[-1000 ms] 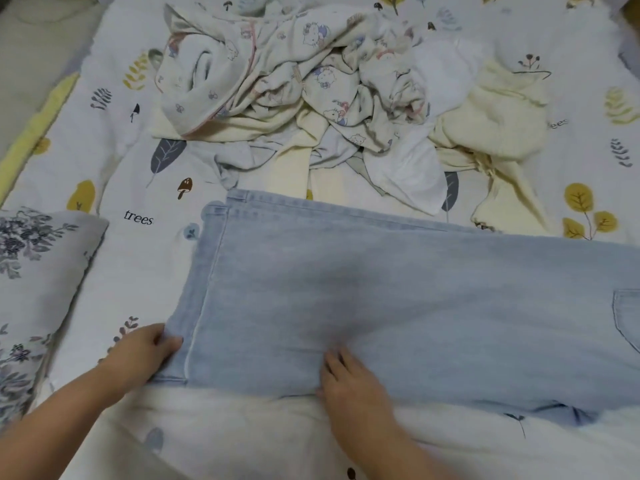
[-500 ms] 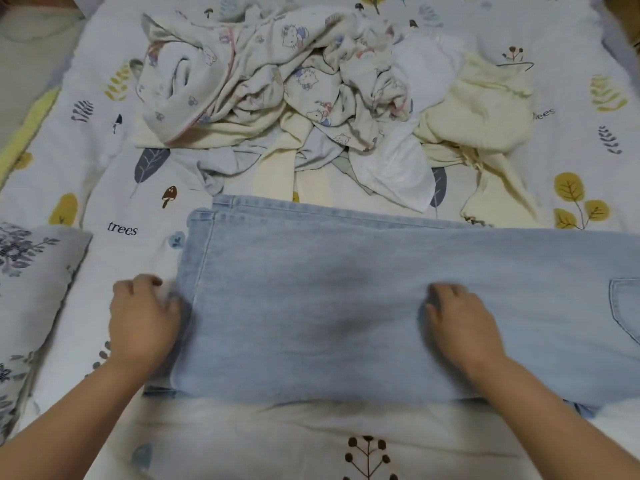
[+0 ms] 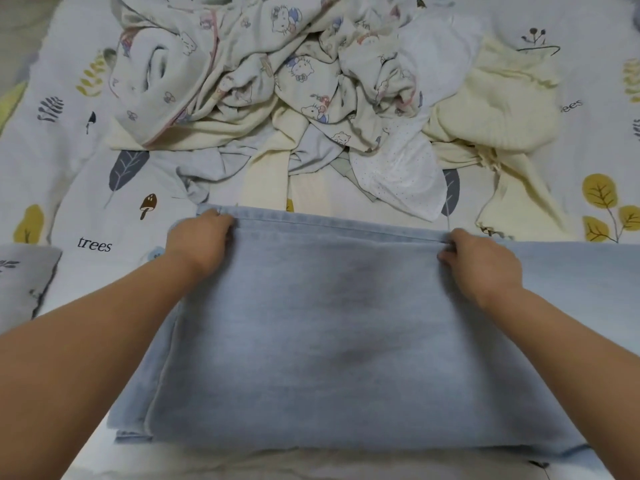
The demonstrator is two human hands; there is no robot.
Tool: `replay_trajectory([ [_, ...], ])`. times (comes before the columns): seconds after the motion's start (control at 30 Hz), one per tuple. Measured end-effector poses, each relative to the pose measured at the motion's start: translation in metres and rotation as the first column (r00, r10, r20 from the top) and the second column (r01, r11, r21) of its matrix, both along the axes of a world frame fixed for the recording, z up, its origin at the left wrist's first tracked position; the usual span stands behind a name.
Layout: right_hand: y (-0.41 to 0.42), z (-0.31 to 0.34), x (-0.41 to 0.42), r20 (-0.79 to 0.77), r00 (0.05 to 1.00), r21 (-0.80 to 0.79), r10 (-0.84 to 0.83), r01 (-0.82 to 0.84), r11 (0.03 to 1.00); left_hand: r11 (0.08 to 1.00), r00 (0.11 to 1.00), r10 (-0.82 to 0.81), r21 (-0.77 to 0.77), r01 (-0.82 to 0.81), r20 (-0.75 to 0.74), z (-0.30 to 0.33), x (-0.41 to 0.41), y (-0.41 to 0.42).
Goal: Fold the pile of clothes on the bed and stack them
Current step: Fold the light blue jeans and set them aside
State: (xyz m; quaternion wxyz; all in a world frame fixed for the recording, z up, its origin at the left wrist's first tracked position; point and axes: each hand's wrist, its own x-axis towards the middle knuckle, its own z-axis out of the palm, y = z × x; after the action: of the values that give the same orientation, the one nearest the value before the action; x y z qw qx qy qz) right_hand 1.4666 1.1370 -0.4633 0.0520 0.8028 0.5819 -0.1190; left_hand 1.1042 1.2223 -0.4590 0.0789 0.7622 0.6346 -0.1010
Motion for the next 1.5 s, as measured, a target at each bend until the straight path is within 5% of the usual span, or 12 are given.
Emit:
replay_trajectory([
  [0.1, 0.01, -0.001, 0.004, 0.037, 0.995, 0.104, -0.096, 0.092, 0.99, 0.969, 0.988, 0.054, 0.232, -0.086, 0.142, 0.002, 0.005, 0.01],
  [0.27, 0.004, -0.007, -0.019, 0.056, 0.993, 0.13, -0.105, 0.097, 0.987, 0.99, 0.952, 0.126, 0.033, -0.14, 0.281, -0.013, 0.015, -0.002],
  [0.43, -0.032, 0.004, -0.086, -0.049, 0.992, 0.072, 0.115, -0.112, 0.991, 0.955, 0.942, 0.21, 0.151, -0.255, 0.263, -0.019, -0.006, -0.047],
  [0.6, -0.092, 0.003, -0.154, -0.154, 0.938, -0.032, 0.31, -0.319, 0.947, 0.816, 0.783, 0.564, -0.027, -0.578, 0.262, -0.017, -0.037, -0.102],
  [0.87, -0.116, -0.016, -0.167, -0.179, 0.896, -0.233, 0.406, -0.44, 0.867, 0.731, 0.632, 0.67, -0.198, -0.653, 0.389, 0.013, -0.073, -0.153],
  [1.03, -0.122, -0.022, -0.171, -0.153, 0.905, -0.256, 0.397, -0.425, 0.868, 0.573, 0.362, 0.819, -0.593, -0.565, 0.446, 0.035, -0.09, -0.166],
  [1.17, -0.121, -0.009, -0.185, -0.186, 0.924, -0.288, 0.333, -0.376, 0.881, 0.663, 0.394, 0.748, -0.63, -0.404, 0.535, 0.041, -0.103, -0.179],
  [1.3, -0.135, -0.002, -0.195, -0.224, 0.918, -0.201, 0.328, -0.373, 0.906, 0.72, 0.386, 0.674, -0.442, -0.536, 0.63, 0.039, -0.11, -0.183],
  [1.37, -0.144, -0.003, -0.197, -0.208, 0.919, -0.212, 0.334, -0.376, 0.902, 0.697, 0.476, 0.71, -0.423, -0.579, 0.519, 0.032, -0.11, -0.185],
  [1.5, -0.151, -0.005, -0.197, -0.179, 0.917, -0.262, 0.357, -0.394, 0.881, 0.706, 0.794, 0.607, -0.478, -0.522, 0.03, 0.026, -0.111, -0.188],
])
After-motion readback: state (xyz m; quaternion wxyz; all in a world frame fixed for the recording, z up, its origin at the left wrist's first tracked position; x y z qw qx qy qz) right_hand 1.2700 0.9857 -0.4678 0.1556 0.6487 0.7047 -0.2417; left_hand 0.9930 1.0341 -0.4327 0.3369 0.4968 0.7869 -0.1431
